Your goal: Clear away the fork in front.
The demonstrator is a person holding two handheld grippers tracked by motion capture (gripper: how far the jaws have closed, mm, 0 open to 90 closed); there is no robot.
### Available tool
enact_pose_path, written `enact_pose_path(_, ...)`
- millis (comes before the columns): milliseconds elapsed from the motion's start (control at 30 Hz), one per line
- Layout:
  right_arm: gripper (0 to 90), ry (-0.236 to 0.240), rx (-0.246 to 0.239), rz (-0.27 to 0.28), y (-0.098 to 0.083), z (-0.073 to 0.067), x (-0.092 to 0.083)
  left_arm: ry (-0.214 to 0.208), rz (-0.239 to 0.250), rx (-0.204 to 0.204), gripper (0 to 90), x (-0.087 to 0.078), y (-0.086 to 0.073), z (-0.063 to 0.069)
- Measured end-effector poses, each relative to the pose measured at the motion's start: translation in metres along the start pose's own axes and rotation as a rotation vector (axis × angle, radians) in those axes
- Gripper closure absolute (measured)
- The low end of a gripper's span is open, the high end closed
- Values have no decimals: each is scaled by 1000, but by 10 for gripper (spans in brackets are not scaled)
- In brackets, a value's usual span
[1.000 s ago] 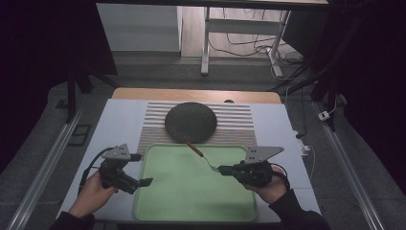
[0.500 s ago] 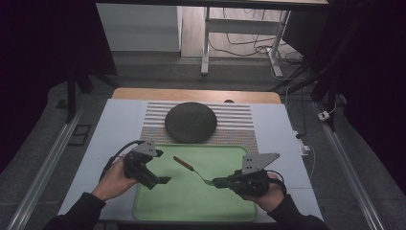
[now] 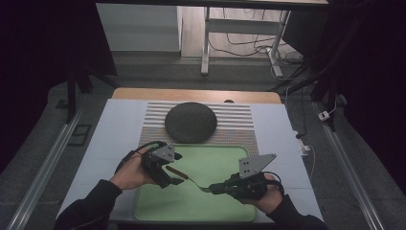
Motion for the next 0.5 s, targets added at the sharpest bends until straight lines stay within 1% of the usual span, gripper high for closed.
enact_pose_path(33, 900, 0, 0, 0, 0, 0, 0, 0, 0, 0, 221, 0, 0, 0)
enact_pose_path(67, 900, 5, -6, -1, 0, 0, 0, 5, -2, 11, 221, 1, 1, 1)
enact_pose_path(100, 900, 15, -10, -3, 0, -2, 1, 3, -10, 25, 272, 1, 2, 2)
enact_pose_path(133, 900, 18, -14, -9, 0, -2, 1, -16, -21, 63, 308, 2, 3, 5)
enact_pose_path(167, 900, 22, -17, -10, 0, -2, 2, -20, -25, 81, 340, 2, 3, 6)
enact_pose_path(200, 900, 30, -19, -12, 0, -3, 1, -20, -25, 81, 362, 2, 3, 6)
enact_pose_path(233, 900, 36, -21, -12, 0, -3, 2, -51, -33, 109, 400, 3, 4, 10)
enact_pose_path(267, 900, 44, -24, -12, 0, -3, 2, -55, -38, 127, 426, 4, 4, 11)
enact_pose_path(300, 900, 51, -25, -15, 0, -4, 2, -65, -46, 138, 442, 4, 4, 13)
enact_pose_path(333, 900, 54, -27, -16, 0, -5, 2, -86, -54, 152, 485, 4, 4, 14)
enact_pose_path(367, 900, 59, -31, -20, -1, -5, 3, -98, -58, 165, 529, 5, 4, 16)
enact_pose_path(400, 900, 61, -32, -23, -1, -6, 3, -106, -63, 175, 555, 6, 4, 17)
enact_pose_path(433, 900, 64, -34, -25, -1, -6, 3, -124, -64, 183, 598, 6, 4, 18)
enact_pose_path(500, 900, 69, -38, -27, -1, -7, 4, -142, -74, 212, 683, 7, 4, 20)
Point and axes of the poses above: each handheld gripper's, and its own axes: x roughly forward along the jaws, y roughly out of its top, z roughly to its right, the point moved 6 cm from there along x, roughly forward along the jaws, and after that the axes turned 4 degrees about -y, right-handed, at the moved point
